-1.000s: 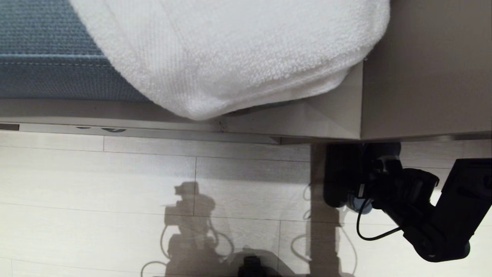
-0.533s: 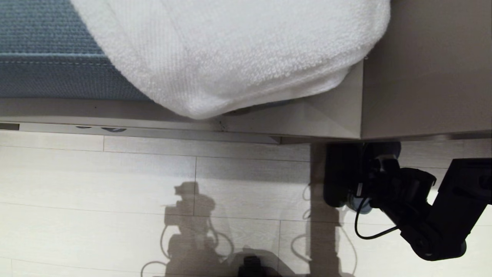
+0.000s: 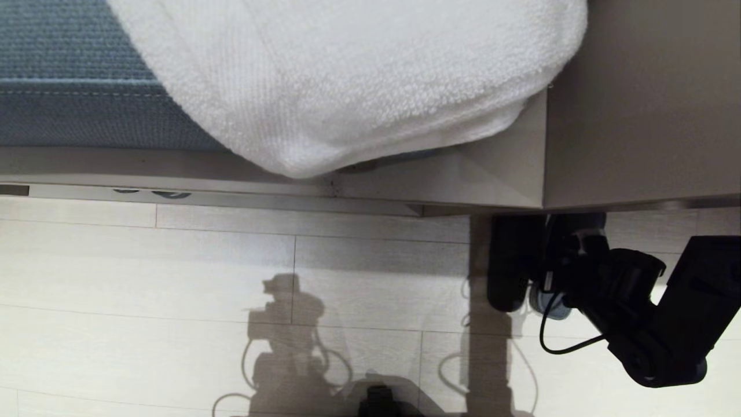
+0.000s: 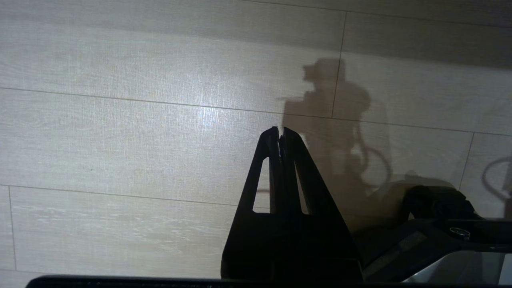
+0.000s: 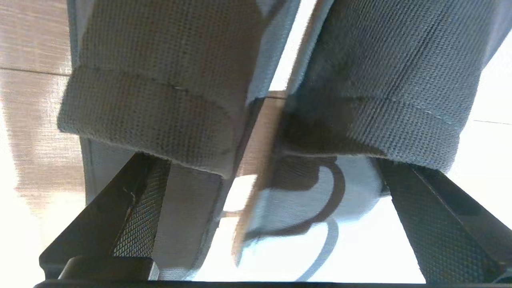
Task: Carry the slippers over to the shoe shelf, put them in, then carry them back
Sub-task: Pick up the slippers on the floor
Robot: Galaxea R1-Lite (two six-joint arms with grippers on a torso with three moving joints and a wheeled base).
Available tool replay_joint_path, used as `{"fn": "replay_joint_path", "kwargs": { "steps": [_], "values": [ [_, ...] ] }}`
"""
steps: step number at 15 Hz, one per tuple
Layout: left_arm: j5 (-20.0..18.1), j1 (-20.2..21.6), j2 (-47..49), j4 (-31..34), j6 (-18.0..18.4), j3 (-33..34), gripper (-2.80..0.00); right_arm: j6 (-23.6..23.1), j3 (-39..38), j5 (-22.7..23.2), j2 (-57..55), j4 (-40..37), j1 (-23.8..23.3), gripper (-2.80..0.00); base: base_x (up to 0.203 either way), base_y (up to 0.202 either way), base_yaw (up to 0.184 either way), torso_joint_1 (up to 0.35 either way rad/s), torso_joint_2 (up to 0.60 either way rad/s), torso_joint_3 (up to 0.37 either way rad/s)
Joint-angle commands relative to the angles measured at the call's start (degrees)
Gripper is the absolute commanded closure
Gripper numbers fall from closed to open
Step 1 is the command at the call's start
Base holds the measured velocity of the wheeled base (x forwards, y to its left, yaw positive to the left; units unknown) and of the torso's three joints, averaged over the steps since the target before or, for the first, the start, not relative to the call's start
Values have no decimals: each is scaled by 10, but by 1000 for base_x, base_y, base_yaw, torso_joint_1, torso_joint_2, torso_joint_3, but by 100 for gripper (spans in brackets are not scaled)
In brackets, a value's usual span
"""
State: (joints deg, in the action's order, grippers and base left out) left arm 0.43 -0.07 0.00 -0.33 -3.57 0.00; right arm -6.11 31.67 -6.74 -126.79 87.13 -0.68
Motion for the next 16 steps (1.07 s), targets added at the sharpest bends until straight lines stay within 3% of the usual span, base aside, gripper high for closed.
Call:
{"fn": "replay_joint_path", "kwargs": {
  "steps": [1, 10, 11, 16],
  "values": [
    [0, 0, -1, 0, 0, 0, 0, -1, 6, 0, -5, 5, -2, -280, 0, 0, 0, 0, 0, 0],
    [0, 0, -1, 0, 0, 1, 0, -3, 54, 1, -32, 5, -1, -280, 0, 0, 0, 0, 0, 0],
    [0, 0, -1, 0, 0, 0, 0, -3, 64, 1, -37, 5, -1, 0, 0, 0, 0, 0, 0, 0],
    [0, 0, 0, 0, 0, 0, 0, -12, 91, 21, -61, 5, -1, 0, 0, 0, 0, 0, 0, 0]
  ]
}}
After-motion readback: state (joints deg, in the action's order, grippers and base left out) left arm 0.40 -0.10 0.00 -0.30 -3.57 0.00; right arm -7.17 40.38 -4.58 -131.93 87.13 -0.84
